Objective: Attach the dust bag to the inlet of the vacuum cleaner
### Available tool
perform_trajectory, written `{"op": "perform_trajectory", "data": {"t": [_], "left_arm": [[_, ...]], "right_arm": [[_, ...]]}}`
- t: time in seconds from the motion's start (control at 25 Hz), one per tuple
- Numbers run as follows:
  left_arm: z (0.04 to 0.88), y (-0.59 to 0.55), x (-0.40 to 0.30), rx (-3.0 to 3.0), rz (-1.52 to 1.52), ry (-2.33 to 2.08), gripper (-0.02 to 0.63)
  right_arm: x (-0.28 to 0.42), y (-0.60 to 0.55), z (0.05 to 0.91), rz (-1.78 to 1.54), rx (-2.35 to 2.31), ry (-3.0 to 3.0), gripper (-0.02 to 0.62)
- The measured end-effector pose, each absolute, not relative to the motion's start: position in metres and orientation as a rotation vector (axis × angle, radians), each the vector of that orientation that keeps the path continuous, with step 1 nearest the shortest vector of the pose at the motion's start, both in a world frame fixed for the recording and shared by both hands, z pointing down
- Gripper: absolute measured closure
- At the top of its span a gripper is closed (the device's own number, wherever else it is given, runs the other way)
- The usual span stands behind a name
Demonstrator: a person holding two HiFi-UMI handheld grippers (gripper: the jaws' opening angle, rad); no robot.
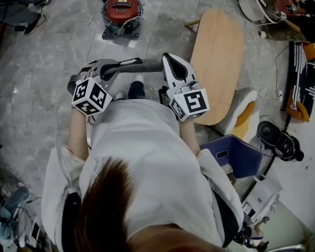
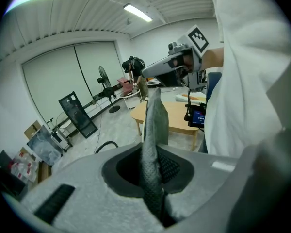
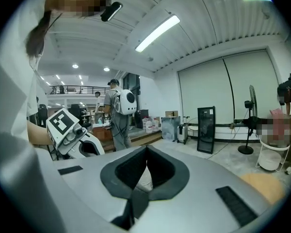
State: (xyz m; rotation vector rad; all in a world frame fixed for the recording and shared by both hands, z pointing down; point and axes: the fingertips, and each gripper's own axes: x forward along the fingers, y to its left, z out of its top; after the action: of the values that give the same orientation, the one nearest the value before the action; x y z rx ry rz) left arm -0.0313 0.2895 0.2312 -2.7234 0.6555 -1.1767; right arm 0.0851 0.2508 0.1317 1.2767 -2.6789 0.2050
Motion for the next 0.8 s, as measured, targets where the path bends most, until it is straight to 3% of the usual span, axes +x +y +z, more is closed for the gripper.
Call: {"op": "perform_trajectory", "data": {"t": [0.8], "left_arm": [[0.229, 0.179, 0.019, -2.678, -1.228, 0.792, 0.568]], "right_arm": [[0.138, 0.146, 0.137, 0.223, 1.169, -2.719, 0.594]]}}
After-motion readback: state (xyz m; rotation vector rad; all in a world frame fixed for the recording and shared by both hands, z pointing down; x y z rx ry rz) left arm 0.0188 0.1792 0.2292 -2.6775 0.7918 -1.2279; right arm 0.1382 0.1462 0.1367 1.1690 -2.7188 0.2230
